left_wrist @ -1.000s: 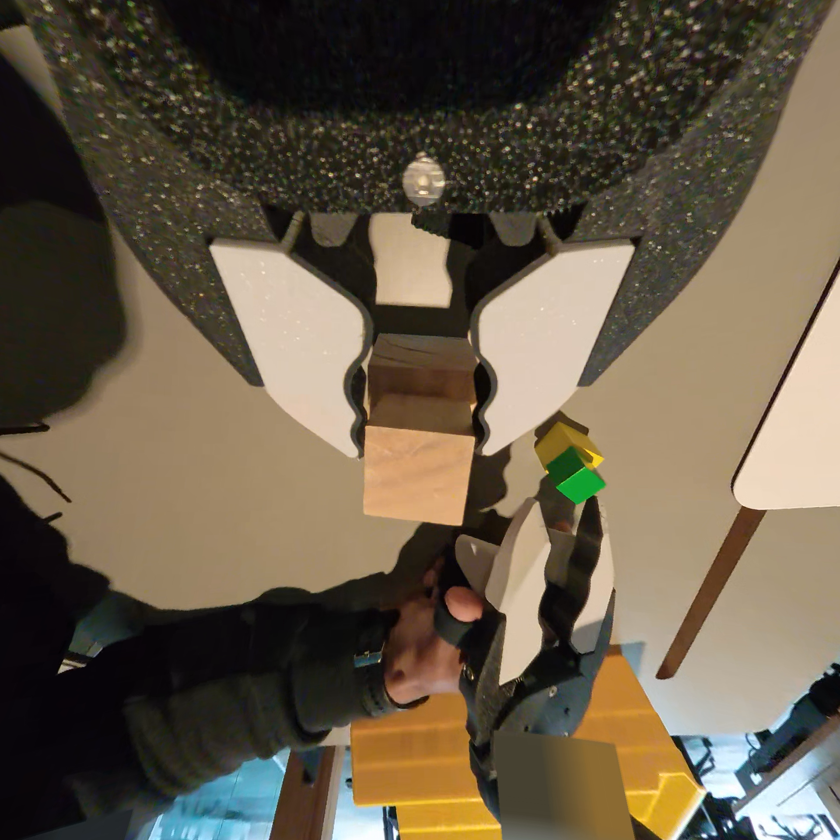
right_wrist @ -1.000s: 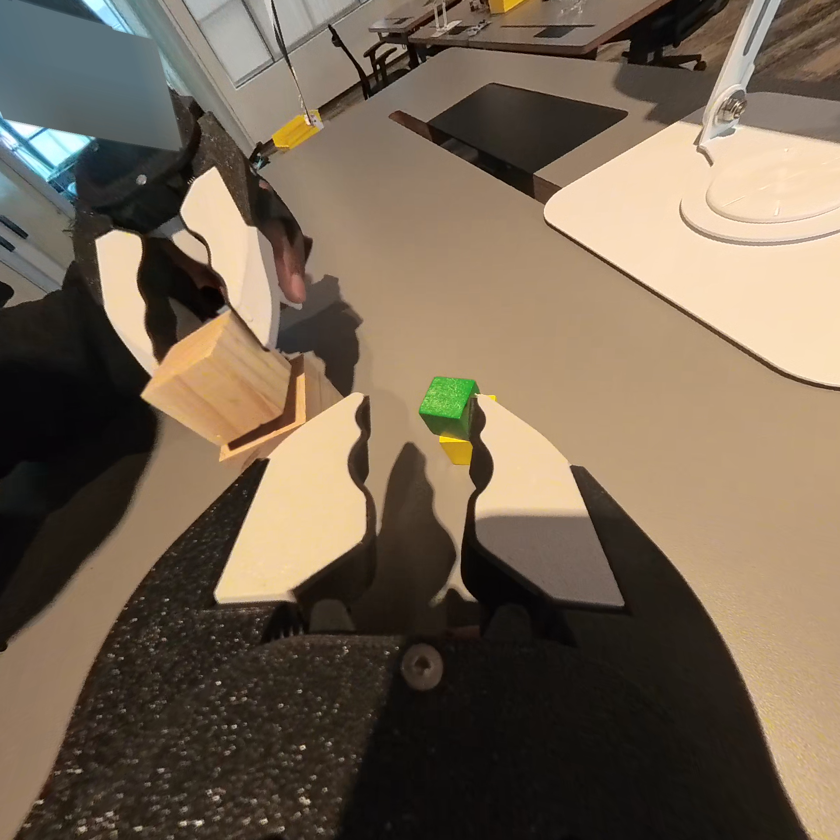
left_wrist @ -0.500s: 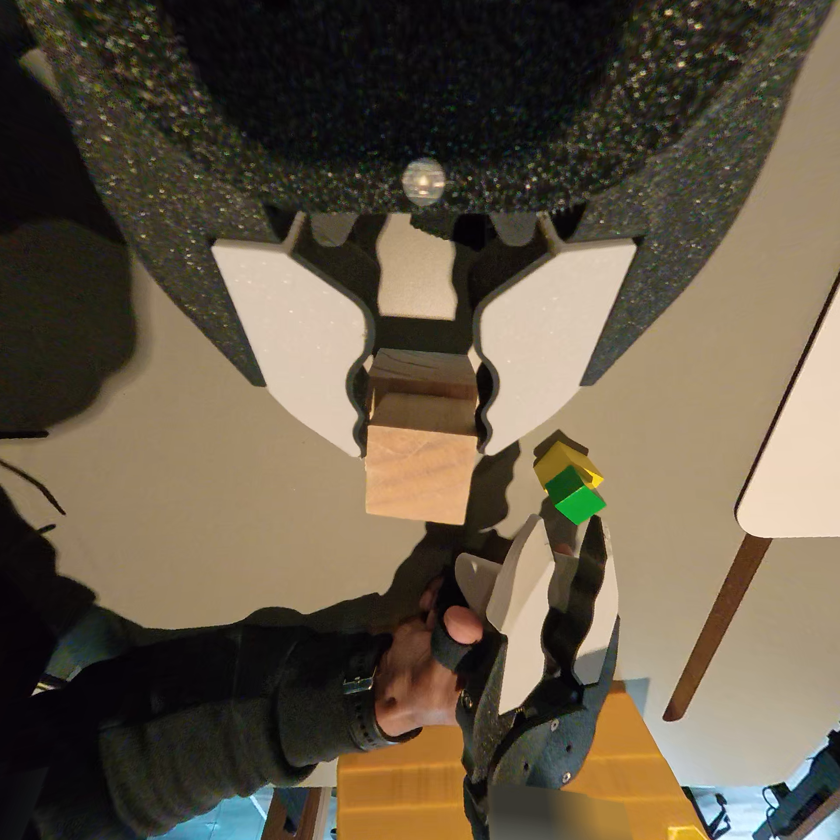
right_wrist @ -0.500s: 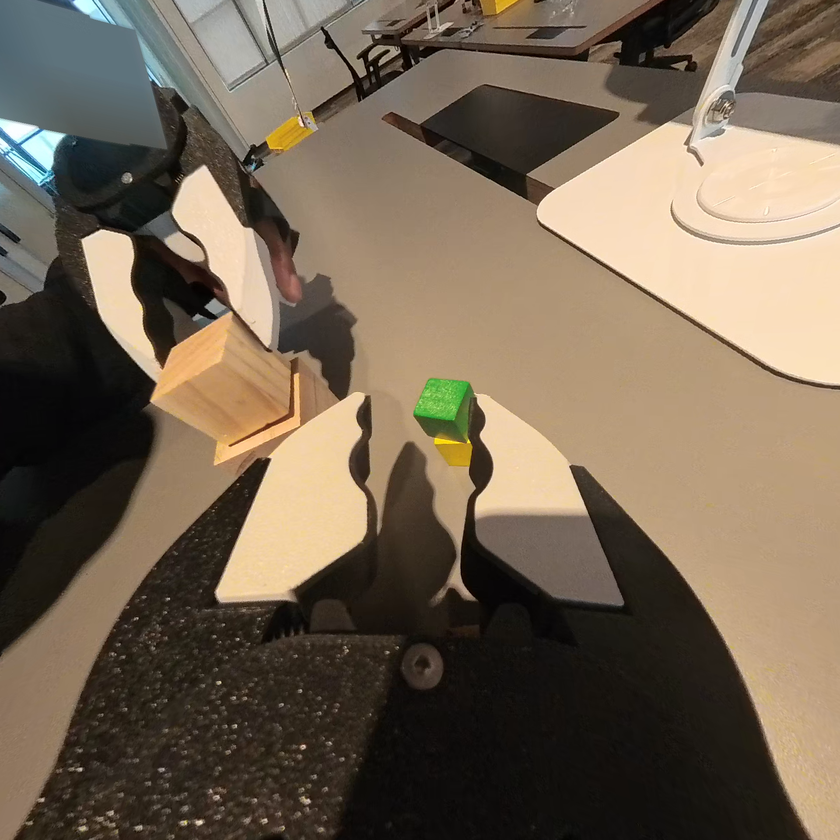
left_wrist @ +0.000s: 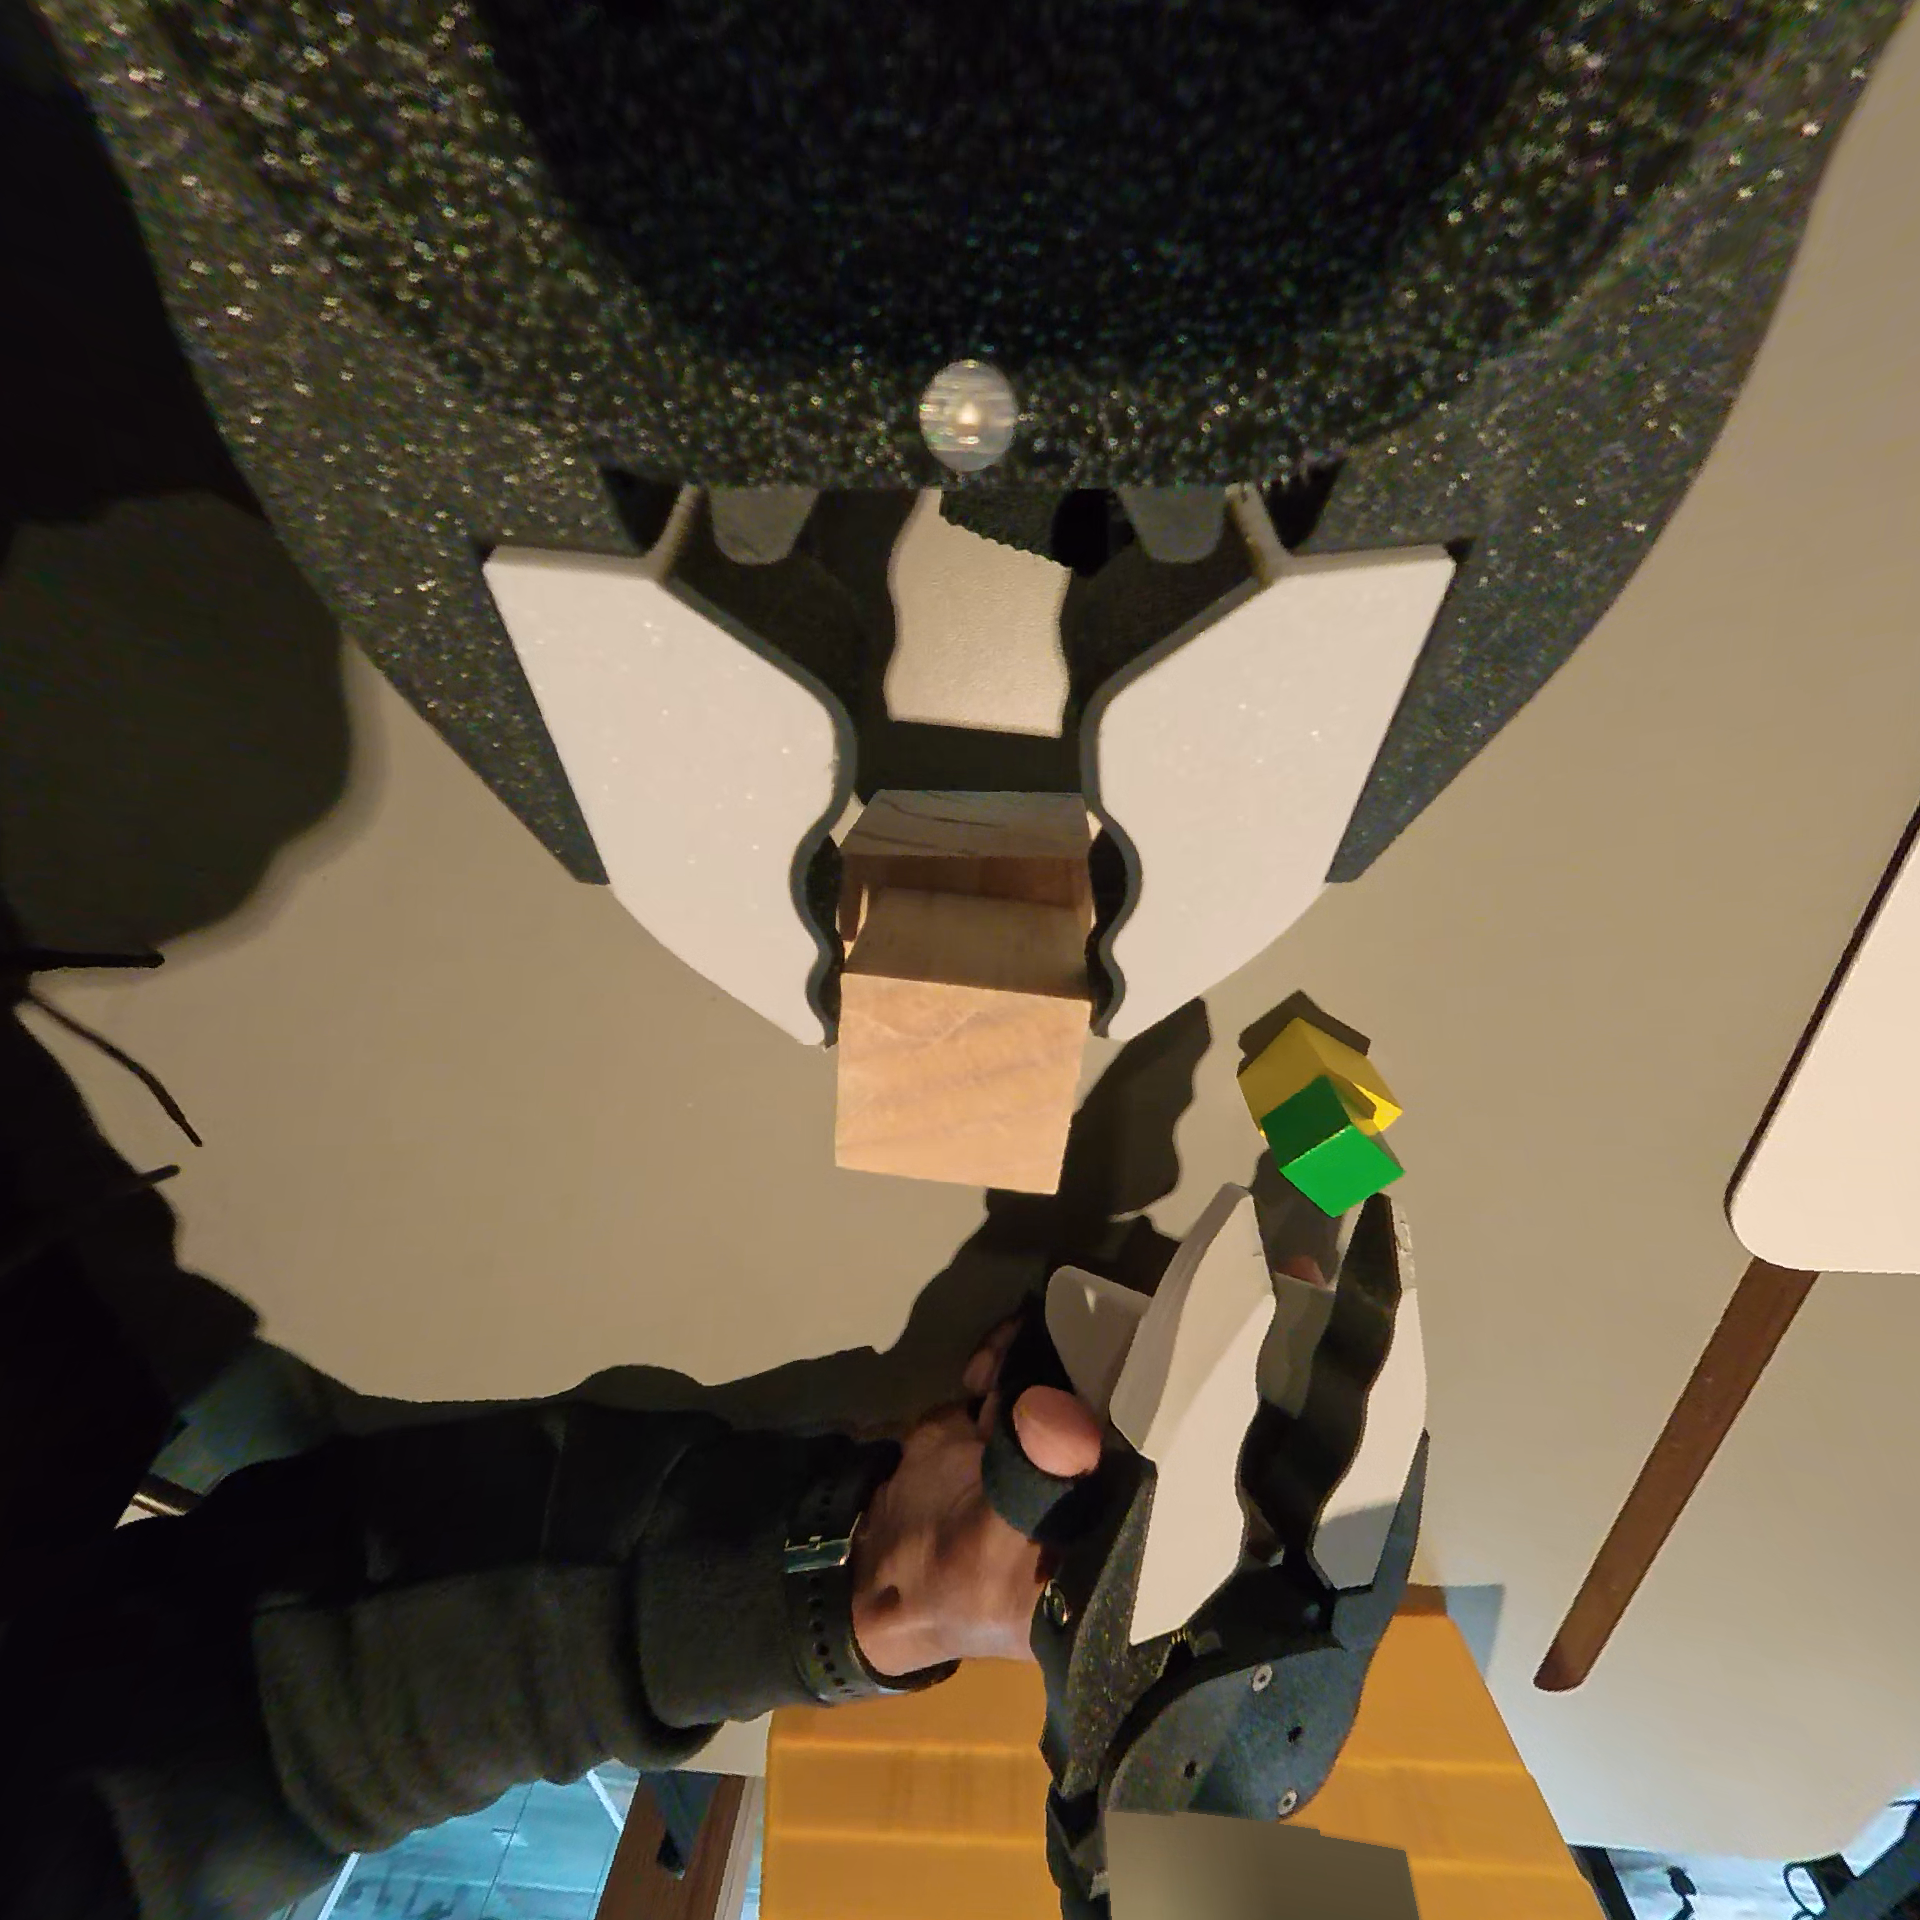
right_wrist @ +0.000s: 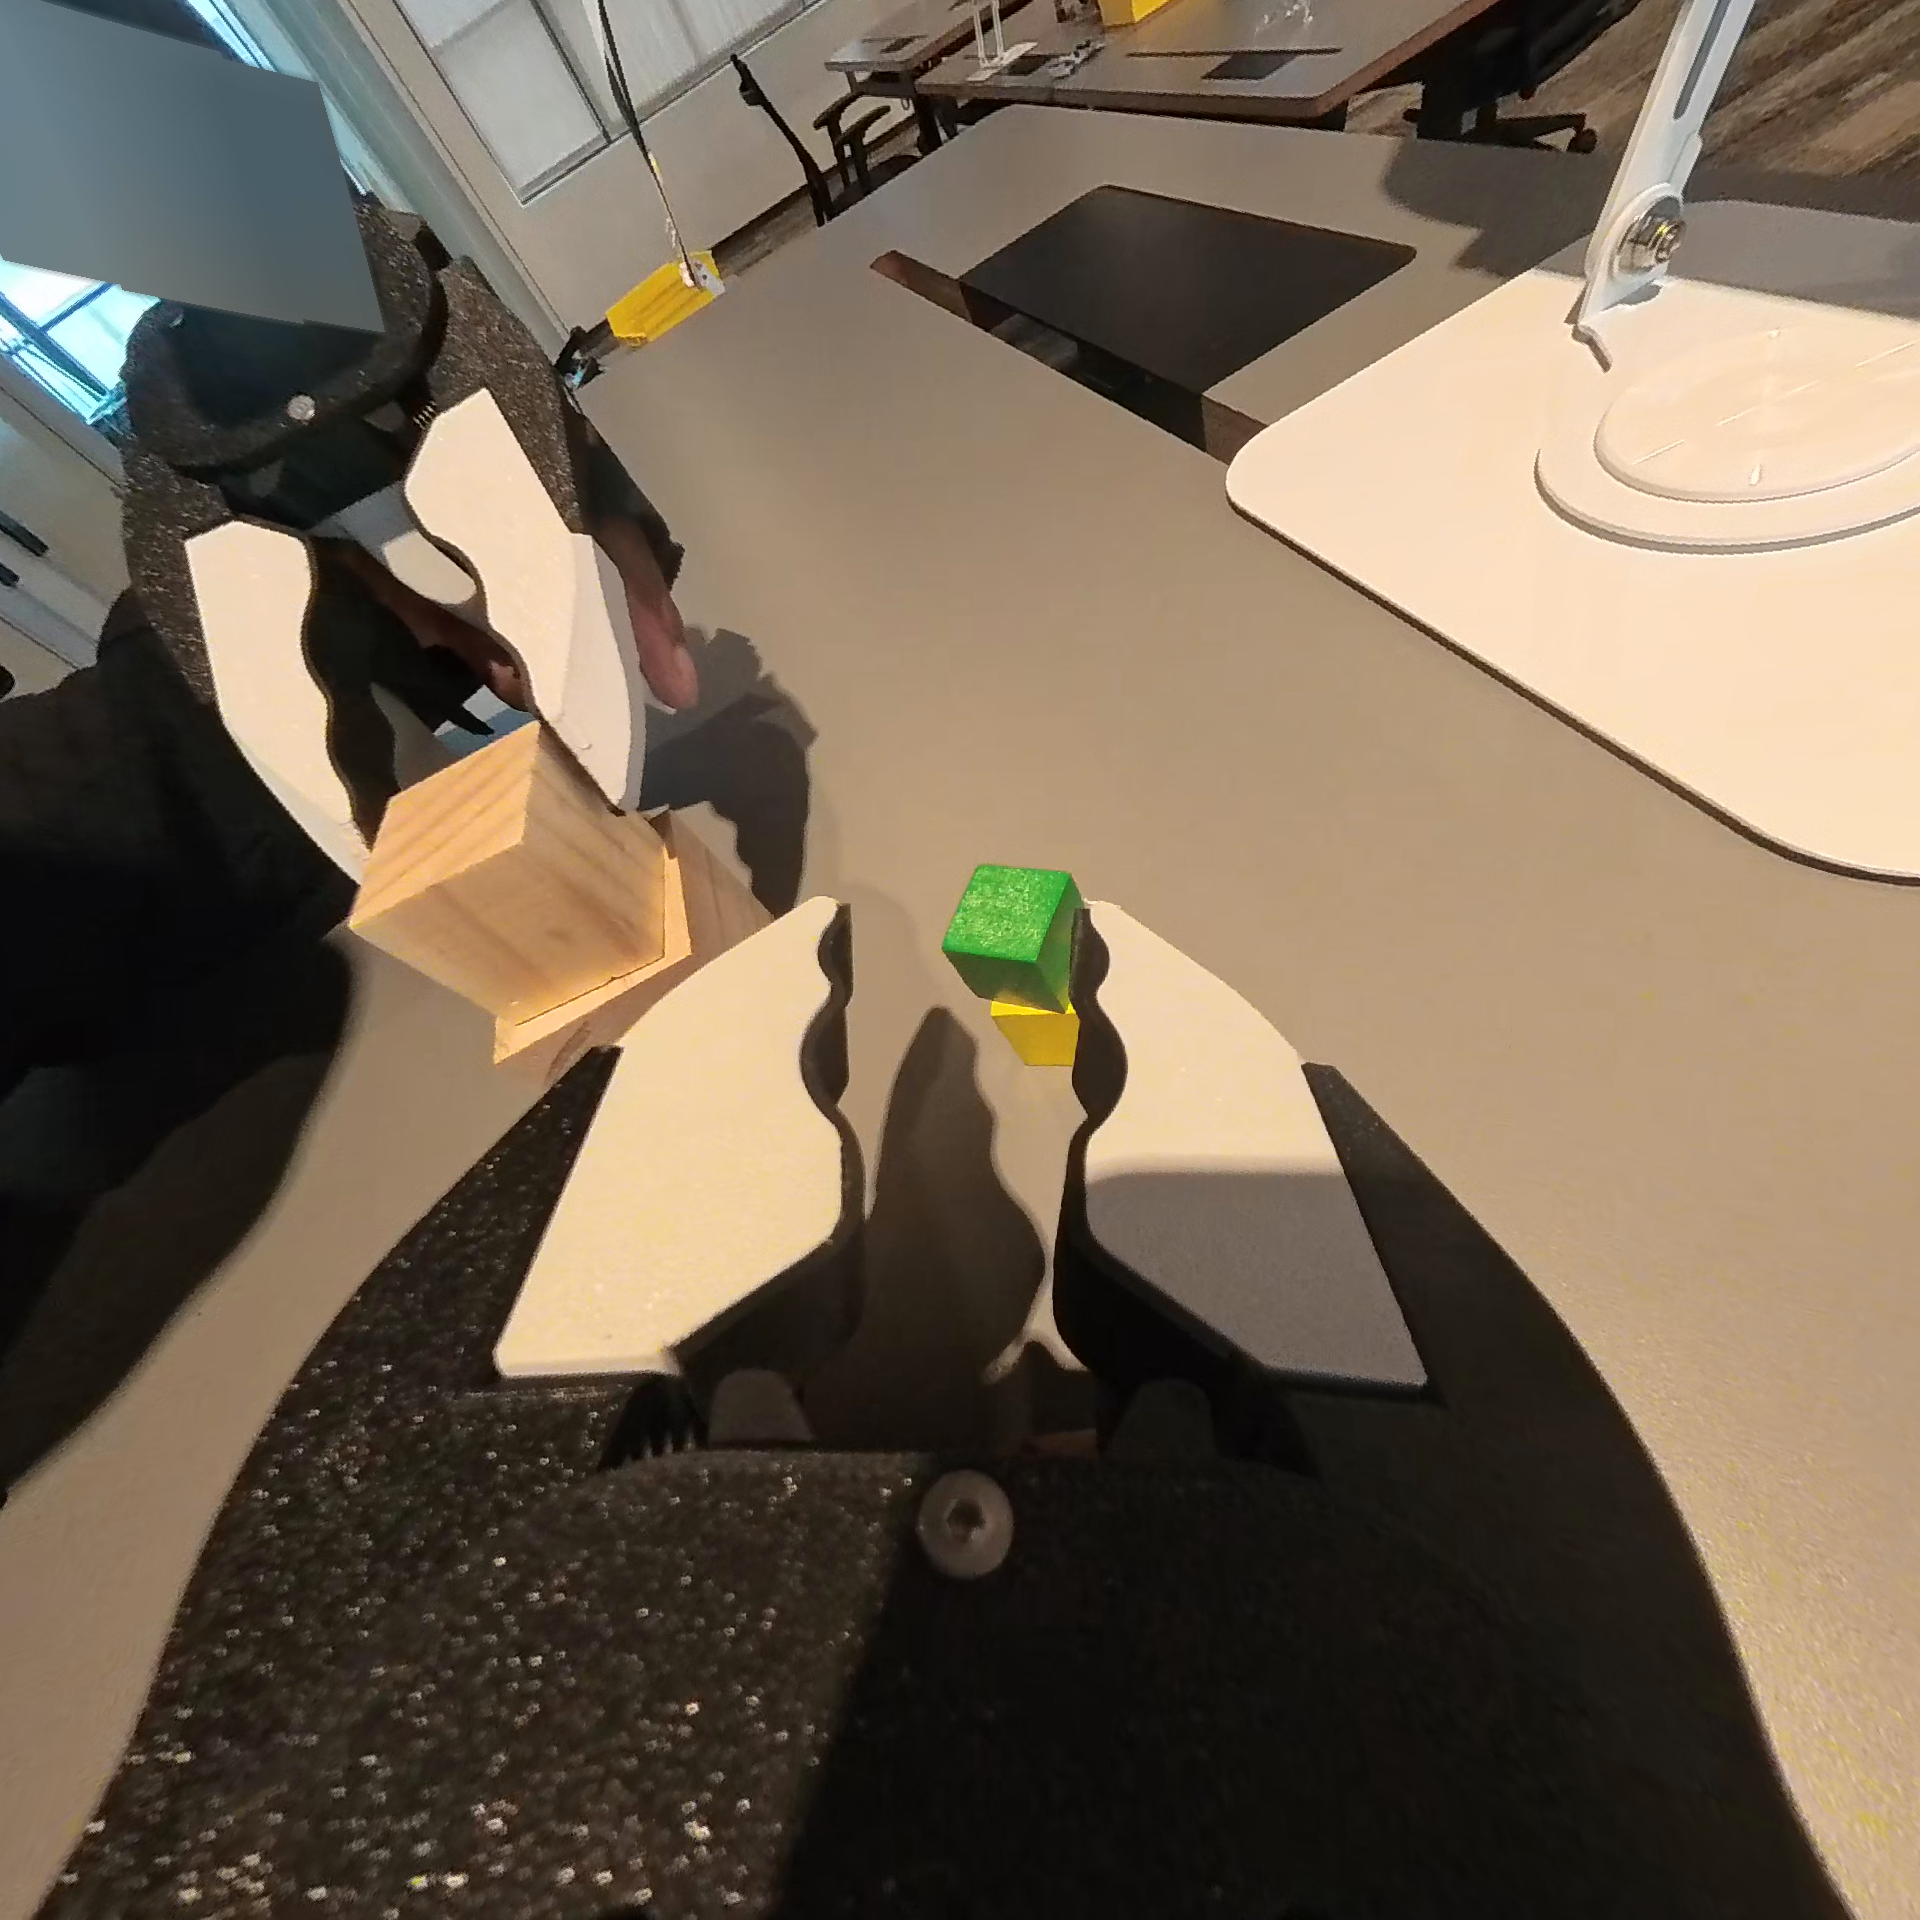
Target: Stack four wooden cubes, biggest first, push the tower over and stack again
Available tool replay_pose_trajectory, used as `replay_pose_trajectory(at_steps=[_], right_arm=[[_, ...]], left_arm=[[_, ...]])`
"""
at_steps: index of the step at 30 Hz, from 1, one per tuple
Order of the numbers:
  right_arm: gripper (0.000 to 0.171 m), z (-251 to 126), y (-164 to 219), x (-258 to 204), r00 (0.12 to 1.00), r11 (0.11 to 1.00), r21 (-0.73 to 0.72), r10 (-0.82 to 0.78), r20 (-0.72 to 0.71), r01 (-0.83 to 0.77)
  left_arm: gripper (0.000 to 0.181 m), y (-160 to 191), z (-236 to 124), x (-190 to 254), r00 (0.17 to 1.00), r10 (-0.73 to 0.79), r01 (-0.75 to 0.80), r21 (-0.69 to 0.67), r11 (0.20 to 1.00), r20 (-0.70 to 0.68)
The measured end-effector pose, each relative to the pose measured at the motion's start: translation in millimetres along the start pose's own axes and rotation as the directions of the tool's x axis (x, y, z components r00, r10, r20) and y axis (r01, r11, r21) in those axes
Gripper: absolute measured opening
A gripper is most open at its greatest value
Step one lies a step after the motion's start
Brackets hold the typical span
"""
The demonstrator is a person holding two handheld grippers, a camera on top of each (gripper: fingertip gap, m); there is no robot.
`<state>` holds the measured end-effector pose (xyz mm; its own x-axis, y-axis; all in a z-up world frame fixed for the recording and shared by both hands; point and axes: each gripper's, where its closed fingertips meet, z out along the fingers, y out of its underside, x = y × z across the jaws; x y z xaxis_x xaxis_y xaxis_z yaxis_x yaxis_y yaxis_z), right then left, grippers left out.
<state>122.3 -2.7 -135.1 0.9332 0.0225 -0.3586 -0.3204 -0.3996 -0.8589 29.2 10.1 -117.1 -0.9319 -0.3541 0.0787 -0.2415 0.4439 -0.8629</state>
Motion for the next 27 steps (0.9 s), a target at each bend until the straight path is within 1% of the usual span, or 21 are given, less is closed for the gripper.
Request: replay_pose_trajectory(at_steps=[19, 27], right_arm=[[0.039, 0.5, 0.0, 0.8, 1.000, 1.000, -0.001, 0.005, -0.004, -0.005], [0.040, 0.7, -0.1, 0.5, 1.000, 1.000, -0.002, 0.004, -0.005, -0.004]], left_arm=[[0.045, 0.3, -0.9, -0.2, 0.998, -0.070, 0.070, -0.035, 0.997, 0.008], [0.047, -1.0, -0.9, 2.3, 0.997, -0.071, 0.071, -0.034, 0.997, 0.007]])
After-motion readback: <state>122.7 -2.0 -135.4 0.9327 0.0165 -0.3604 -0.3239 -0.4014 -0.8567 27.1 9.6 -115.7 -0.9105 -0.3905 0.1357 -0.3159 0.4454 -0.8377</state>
